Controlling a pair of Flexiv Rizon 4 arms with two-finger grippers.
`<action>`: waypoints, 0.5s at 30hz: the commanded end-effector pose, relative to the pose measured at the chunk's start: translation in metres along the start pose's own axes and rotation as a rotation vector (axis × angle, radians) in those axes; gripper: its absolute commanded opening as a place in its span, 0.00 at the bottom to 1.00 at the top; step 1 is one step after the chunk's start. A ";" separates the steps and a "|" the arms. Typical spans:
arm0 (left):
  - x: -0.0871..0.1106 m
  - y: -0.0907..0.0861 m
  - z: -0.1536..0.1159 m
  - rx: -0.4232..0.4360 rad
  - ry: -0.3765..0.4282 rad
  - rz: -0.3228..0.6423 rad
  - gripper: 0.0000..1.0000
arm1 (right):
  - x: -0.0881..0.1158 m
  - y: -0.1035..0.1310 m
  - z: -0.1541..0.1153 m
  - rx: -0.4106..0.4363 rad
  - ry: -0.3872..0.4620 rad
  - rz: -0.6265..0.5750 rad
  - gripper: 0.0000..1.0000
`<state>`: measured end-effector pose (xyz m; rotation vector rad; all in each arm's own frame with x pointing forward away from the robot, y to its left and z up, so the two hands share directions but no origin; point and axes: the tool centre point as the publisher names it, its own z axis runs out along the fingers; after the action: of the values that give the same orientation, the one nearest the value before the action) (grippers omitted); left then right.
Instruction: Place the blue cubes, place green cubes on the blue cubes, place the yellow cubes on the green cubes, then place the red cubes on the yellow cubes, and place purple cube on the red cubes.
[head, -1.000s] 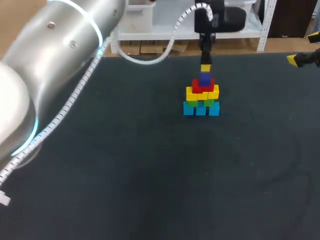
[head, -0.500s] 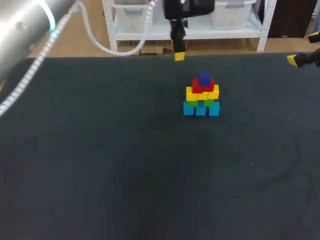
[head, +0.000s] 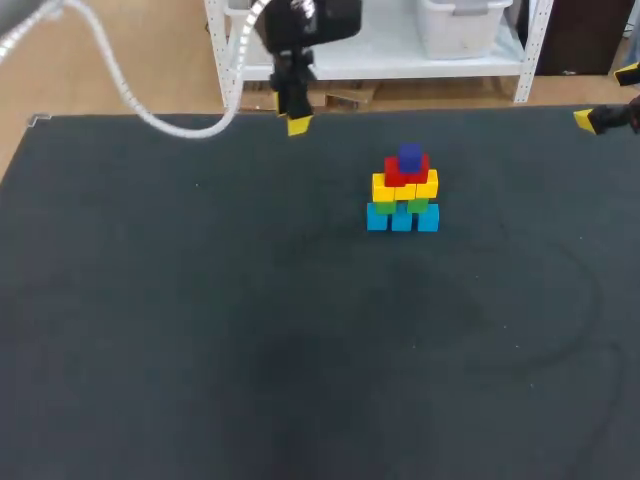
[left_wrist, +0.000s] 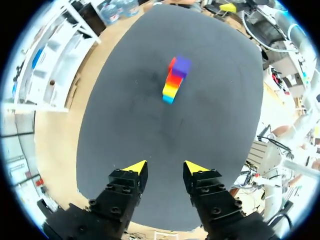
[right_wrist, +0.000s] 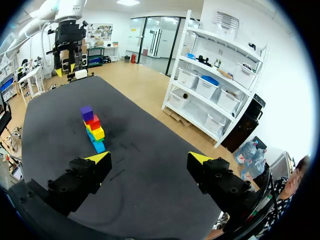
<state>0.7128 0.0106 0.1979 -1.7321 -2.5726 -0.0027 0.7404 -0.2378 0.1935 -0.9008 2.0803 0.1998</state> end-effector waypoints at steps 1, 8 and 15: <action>0.040 -0.009 0.008 -0.258 -0.270 -0.040 0.45 | 0.000 0.000 0.000 -0.003 0.000 0.000 1.00; 0.073 -0.008 0.019 -0.321 -0.271 -0.153 0.43 | 0.000 0.000 0.000 -0.003 0.000 0.000 1.00; 0.095 -0.007 0.030 -0.346 -0.301 -0.224 0.47 | 0.000 0.000 0.000 -0.003 0.000 0.000 1.00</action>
<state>0.6827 0.0857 0.1735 -1.4179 -2.8174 -0.3017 0.7404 -0.2378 0.1935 -0.9008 2.0803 0.1998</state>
